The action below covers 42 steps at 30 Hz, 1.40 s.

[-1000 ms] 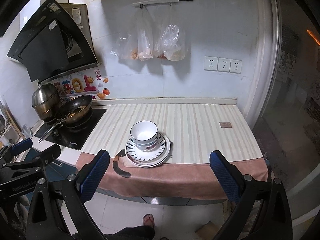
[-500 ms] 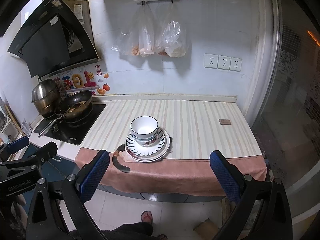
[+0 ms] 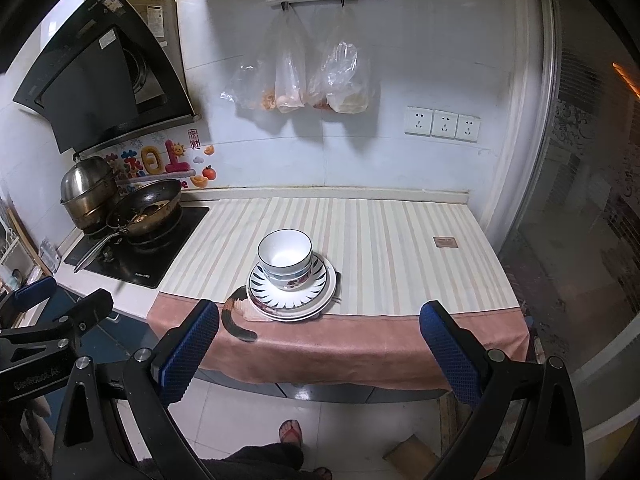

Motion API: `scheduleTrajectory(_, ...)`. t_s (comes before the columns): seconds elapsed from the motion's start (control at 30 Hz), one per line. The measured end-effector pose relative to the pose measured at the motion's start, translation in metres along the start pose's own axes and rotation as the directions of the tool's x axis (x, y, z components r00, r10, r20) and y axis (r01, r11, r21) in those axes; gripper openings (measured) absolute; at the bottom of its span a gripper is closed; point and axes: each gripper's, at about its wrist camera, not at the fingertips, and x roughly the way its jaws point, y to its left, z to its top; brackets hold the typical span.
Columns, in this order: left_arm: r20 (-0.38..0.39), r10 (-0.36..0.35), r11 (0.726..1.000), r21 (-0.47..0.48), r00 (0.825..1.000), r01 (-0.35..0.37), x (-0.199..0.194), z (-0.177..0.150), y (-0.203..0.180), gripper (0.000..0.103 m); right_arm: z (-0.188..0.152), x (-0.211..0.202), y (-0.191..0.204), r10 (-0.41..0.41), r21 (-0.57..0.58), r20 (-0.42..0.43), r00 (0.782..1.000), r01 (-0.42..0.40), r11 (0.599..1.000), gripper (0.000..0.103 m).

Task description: Organize plates and bowls

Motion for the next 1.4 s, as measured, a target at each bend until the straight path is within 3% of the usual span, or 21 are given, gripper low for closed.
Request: scheduleTrajectory(1.4,-0.003,0.003,1.000,-0.009,1.000,-0.003,-0.0029,-0.0021,0.0000,0.102,-0.0029,0.0037,0.0032,0.005,0.005,-0.003,1.000,-0.005,1.000,0.103)
